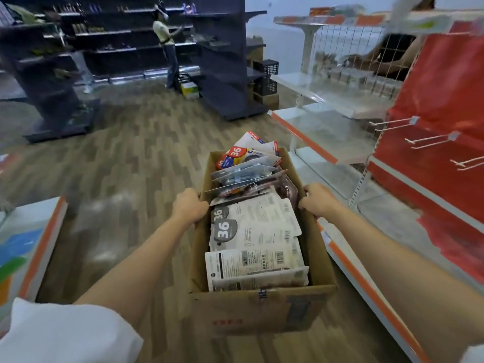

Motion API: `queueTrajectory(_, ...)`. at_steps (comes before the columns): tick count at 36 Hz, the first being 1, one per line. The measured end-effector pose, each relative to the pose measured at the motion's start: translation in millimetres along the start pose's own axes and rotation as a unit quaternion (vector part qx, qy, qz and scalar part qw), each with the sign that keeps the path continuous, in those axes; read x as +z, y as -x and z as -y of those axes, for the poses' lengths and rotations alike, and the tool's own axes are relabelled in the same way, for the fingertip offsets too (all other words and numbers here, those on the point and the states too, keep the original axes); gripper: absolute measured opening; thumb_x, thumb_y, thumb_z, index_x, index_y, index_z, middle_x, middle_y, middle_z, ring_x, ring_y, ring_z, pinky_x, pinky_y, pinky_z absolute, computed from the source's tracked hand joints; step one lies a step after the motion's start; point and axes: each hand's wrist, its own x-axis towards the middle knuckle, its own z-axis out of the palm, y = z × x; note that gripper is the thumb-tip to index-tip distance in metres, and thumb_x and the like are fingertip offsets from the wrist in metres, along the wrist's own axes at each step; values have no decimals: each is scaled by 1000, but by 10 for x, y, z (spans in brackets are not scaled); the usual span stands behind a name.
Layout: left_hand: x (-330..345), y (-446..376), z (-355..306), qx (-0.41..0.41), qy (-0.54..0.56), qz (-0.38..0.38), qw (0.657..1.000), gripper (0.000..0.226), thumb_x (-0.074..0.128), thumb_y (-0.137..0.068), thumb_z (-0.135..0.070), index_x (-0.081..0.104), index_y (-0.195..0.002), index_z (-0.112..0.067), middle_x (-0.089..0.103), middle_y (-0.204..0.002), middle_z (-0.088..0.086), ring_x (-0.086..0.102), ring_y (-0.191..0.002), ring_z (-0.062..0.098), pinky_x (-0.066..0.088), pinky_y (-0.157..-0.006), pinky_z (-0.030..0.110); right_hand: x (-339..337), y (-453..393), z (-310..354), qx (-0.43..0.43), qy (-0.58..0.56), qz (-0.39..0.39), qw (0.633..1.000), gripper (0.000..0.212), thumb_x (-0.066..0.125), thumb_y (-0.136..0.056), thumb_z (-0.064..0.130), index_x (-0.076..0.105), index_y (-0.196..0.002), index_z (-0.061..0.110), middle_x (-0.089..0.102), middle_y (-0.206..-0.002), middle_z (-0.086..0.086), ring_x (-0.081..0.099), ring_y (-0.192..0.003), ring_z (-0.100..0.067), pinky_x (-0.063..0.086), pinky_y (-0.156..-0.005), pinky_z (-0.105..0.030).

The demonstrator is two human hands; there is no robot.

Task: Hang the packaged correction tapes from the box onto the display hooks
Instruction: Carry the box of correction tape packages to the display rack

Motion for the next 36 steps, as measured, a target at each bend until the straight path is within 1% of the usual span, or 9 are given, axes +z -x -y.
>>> queueTrajectory(4,123,-606,-105,-5,6,17,1000,16,54,-86,-5,52,-70,-8,56,-82,11,55,-80,28,50,-72,34,23,-526,84,12,-1,-7,1000,11,53,-84,3,61,-92,-1,61,-92,-20,62,-87,-37,53,-68,-40)
queueTrajectory(6,180,-900,-137,7,7,32,999,12,52,-84,-4,64,-81,-2,64,-85,14,59,-78,28,53,-71,35,31,-776,114,25,3,-10,1000,6,54,-83,3,57,-78,2,61,-86,-20,63,-84,-38,54,-66,-39)
queueTrajectory(9,252,-1417,-216,21,15,49,998,22,49,-83,-3,67,-95,2,68,-93,19,62,-77,30,54,-69,36,43,-1209,180,53,-10,-21,998,20,54,-83,1,46,-66,9,54,-71,-14,60,-76,-35,54,-66,-39)
queueTrajectory(15,312,-2492,-573,62,-16,84,994,17,56,-85,-8,64,-96,0,65,-95,13,60,-86,26,53,-72,34,-16,-2012,306,106,-55,-40,992,13,53,-82,0,52,-70,4,56,-67,-14,66,-74,-40,56,-64,-41)
queueTrajectory(18,361,-2885,-807,85,-29,93,992,9,54,-87,-7,57,-78,-5,59,-85,10,57,-81,24,49,-71,32,-58,-2305,302,131,-85,-48,987,14,53,-81,-1,62,-90,-6,67,-83,-24,68,-77,-41,58,-65,-45)
queueTrajectory(21,495,-3275,-978,90,6,112,990,8,54,-87,-6,59,-81,-8,64,-89,12,61,-77,22,53,-66,32,-112,-2599,284,148,-100,-59,982,20,53,-80,-2,62,-97,-9,67,-89,-27,68,-79,-41,57,-61,-42)
queueTrajectory(29,1012,-4144,-1436,112,5,161,981,13,51,-88,-4,61,-81,-9,65,-81,11,63,-74,21,53,-64,31,-280,-3453,53,194,-85,-65,975,15,54,-83,0,60,-96,-5,63,-84,-20,67,-77,-38,54,-53,-34)
queueTrajectory(32,1247,-4425,-1693,131,2,180,975,14,52,-88,-5,65,-89,-10,67,-84,12,66,-75,22,53,-60,28,-352,-3770,-155,202,-87,-78,972,8,56,-83,0,59,-90,-1,63,-87,-20,67,-81,-40,58,-61,-41)
queueTrajectory(36,1486,-4752,-2094,156,-19,205,966,12,52,-83,-4,64,-83,-6,65,-82,12,64,-73,23,52,-57,28,-490,-4084,-385,231,-104,-91,963,6,57,-81,0,57,-86,3,61,-85,-17,65,-85,-37,56,-64,-39)
